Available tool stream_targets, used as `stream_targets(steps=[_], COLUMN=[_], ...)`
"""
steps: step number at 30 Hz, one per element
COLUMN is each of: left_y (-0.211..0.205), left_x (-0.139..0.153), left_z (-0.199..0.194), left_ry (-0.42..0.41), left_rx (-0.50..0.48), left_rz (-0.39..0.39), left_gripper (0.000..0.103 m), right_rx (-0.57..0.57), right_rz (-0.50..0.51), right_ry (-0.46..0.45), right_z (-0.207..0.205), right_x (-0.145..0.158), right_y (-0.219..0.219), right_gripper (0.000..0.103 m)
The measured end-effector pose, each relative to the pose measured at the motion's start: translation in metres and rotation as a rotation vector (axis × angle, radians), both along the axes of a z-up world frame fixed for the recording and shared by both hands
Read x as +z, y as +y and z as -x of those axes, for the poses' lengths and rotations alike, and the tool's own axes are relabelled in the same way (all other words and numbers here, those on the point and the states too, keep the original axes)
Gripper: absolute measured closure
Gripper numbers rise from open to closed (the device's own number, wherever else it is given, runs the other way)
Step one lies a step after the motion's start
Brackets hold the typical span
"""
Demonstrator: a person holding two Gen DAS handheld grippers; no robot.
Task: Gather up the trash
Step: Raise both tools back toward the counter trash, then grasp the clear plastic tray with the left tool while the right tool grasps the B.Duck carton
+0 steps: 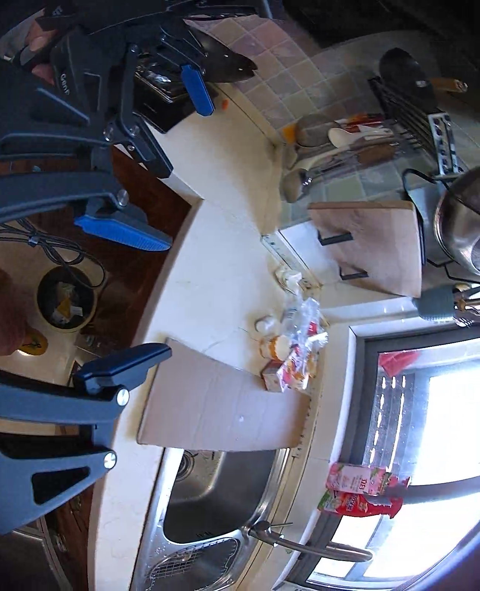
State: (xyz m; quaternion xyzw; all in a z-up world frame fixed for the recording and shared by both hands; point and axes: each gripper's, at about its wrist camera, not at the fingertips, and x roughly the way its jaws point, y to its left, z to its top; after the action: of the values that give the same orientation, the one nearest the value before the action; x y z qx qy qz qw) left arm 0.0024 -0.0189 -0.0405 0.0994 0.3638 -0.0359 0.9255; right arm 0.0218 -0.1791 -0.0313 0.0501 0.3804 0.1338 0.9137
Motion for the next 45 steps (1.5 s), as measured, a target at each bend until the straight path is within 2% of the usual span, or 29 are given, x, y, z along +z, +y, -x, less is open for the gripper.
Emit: stream_targets(steps=[3,8,18,25,31,38,41,45], left_y=[-0.01,-0.021,-0.042,-0.046,-0.048,-0.035,-0.03,-0.022], left_x=[0.004,0.002,-0.009,-0.032,-0.05,-0.079,-0.093,-0.112], left_z=[-0.017,-0.063,-0.198,-0.292,-0.369,-0.456,-0.481,-0.503], left_ry=[-0.012,0.006,0.073,0.181,0.233,0.311,0.344,0.394], left_rx=[0.002,0.029,0.124,0.202,0.217,0.243,0.251,0.259], left_rz=[-0.034,-0.042,-0.039,0.058,0.094,0.142,0.155,0.224], left_gripper=[0.011,0.011,0.01,0.011,0.011,0.011,0.011,0.011], right_rx=[-0.006,-0.021,-0.031,-0.007,-0.016,0.078,0.091,0.095], right_rz=[-0.022,-0.045,-0.089,-0.138,-0.201,-0.161,-0.161,-0.167], right_ry=[-0.006,-0.012,0.012,0.089,0.202,0.289,0.313,0.329], right_z=[-0.021,-0.072,-0.203,-0.29,-0.358,-0.394,-0.404,-0.418], right_x=[0.003,-0.001,-0.018,-0.046,-0.087,-0.125,-0.136,-0.142], right_y=[-0.011,-0.032,-0.088,-0.114,-0.125,-0.101,-0.094,-0.087], right_gripper=[0.05,0.05,0.05,0.05,0.05,0.05,0.05,0.05])
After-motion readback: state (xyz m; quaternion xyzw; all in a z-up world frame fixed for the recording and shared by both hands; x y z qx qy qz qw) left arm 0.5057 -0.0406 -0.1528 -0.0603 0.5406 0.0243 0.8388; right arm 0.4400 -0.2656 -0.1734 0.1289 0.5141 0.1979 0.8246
